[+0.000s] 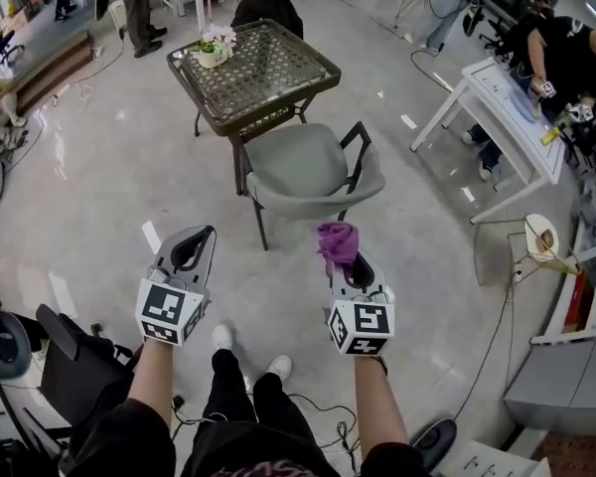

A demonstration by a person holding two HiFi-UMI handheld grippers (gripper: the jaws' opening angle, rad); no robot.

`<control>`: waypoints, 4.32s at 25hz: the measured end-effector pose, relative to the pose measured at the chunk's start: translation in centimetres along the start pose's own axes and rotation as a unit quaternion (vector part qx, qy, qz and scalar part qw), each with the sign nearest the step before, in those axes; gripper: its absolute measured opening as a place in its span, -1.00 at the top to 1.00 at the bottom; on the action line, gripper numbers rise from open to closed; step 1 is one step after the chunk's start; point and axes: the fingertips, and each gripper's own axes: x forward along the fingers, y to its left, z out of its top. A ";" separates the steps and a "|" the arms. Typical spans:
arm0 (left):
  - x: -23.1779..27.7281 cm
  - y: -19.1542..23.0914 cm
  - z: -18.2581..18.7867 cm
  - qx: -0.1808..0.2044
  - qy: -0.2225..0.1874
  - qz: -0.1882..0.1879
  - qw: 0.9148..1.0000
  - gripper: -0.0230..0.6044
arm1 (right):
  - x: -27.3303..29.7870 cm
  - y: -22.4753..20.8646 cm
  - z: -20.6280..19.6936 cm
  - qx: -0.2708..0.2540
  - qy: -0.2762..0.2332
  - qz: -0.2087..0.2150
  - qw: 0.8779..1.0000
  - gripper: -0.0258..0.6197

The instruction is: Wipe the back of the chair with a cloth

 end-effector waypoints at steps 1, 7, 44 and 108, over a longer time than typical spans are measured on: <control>0.4 0.2 -0.5 0.000 0.000 -0.001 1.000 0.90 | 0.4 0.0 -0.3 0.002 -0.001 -0.003 1.000 0.63; 2.4 0.5 -4.2 -0.009 -0.005 -0.009 1.000 0.90 | 2.5 0.2 -2.8 0.005 -0.004 -0.011 1.000 0.63; 11.5 5.2 -24.1 0.009 0.030 0.005 0.999 0.90 | 22.2 6.6 -17.9 0.000 -0.023 0.053 0.998 0.63; 15.8 4.2 -33.8 -0.010 0.073 -0.008 0.997 0.90 | 26.0 5.2 -26.1 -0.006 -0.024 0.014 1.000 0.63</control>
